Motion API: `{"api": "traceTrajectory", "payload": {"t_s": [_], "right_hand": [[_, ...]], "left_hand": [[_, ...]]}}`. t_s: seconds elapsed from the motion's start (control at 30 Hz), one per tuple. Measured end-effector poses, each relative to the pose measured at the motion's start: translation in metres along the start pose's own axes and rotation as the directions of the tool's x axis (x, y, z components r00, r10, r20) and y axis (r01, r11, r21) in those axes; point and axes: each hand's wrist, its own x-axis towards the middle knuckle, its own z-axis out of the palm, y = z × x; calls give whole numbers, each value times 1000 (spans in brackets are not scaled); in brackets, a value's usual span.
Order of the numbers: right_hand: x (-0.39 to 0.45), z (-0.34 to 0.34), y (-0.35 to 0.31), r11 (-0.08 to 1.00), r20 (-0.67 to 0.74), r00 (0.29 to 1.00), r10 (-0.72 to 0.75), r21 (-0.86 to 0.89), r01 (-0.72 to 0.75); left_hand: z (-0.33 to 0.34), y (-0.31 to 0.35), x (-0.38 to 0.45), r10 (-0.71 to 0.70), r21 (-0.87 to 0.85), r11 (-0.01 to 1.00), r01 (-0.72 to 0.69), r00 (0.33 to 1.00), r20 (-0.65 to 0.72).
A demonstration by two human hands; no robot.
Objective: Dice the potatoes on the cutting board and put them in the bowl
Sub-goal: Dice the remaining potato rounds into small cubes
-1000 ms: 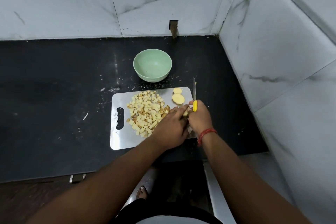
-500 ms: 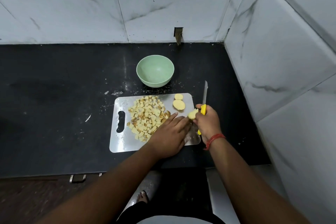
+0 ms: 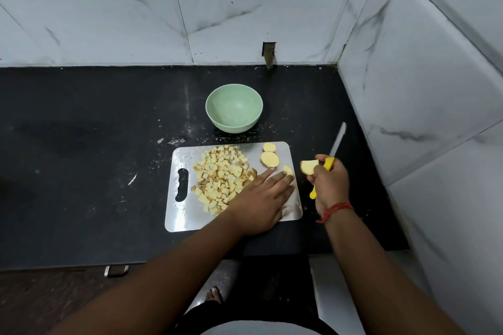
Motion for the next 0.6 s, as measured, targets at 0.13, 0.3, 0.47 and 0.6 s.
{"api": "traceTrajectory", "payload": {"t_s": [0.13, 0.3, 0.47, 0.6], "right_hand": [[-7, -9, -2, 993, 25, 997, -66, -97, 69], [-22, -10, 13, 848, 224, 923, -314, -371, 378], [-35, -10, 33, 628, 450, 767, -458, -447, 637], [-40, -14, 30, 750, 472, 830, -297, -423, 509]], "left_hand": [[5, -2, 9, -83, 27, 996, 81, 993, 85], [2, -6, -1, -166, -13, 986, 166, 986, -6], [-5, -3, -11, -273, -145, 956, 255, 955, -116], [0, 2, -21, -218, -179, 964, 197, 970, -107]]}}
